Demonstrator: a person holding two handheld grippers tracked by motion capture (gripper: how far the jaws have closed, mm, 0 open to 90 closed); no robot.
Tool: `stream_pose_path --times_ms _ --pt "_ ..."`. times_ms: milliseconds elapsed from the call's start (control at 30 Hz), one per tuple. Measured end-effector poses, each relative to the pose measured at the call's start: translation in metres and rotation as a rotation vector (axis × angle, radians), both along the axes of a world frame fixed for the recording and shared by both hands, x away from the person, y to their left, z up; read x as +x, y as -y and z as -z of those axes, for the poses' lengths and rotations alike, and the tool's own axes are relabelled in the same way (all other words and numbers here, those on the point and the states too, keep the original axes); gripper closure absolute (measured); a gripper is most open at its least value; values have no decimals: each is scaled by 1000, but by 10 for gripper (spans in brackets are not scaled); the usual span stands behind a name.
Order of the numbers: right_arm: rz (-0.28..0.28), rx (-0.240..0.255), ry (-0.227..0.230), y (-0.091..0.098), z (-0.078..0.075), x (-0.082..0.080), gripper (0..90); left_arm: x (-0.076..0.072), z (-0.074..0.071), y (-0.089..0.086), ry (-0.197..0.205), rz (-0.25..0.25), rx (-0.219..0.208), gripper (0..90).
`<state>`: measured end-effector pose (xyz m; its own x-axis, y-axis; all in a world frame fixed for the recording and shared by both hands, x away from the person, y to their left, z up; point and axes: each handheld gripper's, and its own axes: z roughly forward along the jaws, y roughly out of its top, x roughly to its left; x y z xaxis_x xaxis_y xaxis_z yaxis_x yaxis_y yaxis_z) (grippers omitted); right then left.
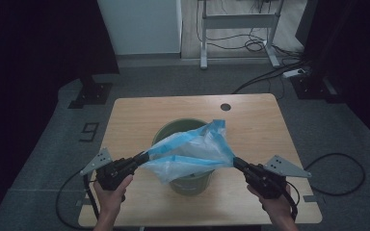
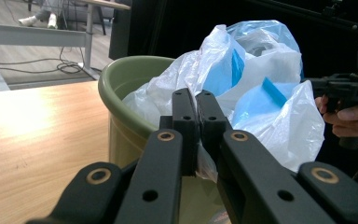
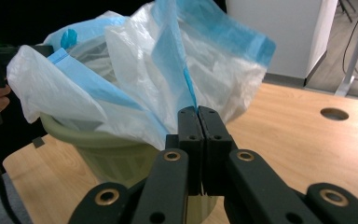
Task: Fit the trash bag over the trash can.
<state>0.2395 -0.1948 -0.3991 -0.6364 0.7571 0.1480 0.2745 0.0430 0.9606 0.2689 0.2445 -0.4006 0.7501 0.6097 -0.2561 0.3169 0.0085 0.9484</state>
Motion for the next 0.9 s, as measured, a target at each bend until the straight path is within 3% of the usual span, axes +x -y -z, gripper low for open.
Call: stream_pose_path --times_ms 167,233,267,367,400,433,533,667,700,733,767,800,900 --pt "-3 12 -15 2 1 2 875 1 -2 0 -2 14 -9 856" --pt "-6 8 -10 1 0 2 876 1 -4 1 5 13 1 747" --pt "-14 0 0 -1 -3 2 883 0 -12 5 31 -18 29 659" --pt "-21 -9 8 -3 -7 3 891 0 -24 7 50 -32 51 450" --pt "-27 -13 10 -4 -8 4 892 1 -34 9 64 -44 73 450" --pt "-35 -29 19 -6 -12 5 893 2 -44 10 75 -38 83 346" --pt "-46 -40 24 -8 -15 6 893 8 -62 14 69 -8 121 270" --pt "-60 -56 32 -10 -20 7 893 18 -75 22 67 9 164 248" --pt "-64 -60 34 -10 -21 8 893 30 -79 26 41 43 179 248" --pt "-64 -60 34 -10 -21 8 893 30 -79 26 41 43 179 248" --pt "-69 -62 37 -11 -22 9 893 41 -81 31 14 66 197 250" --pt "-69 -62 37 -11 -22 9 893 41 -81 31 14 66 197 251" --pt "-81 -69 42 -12 -23 10 894 60 -77 40 -39 101 235 261"
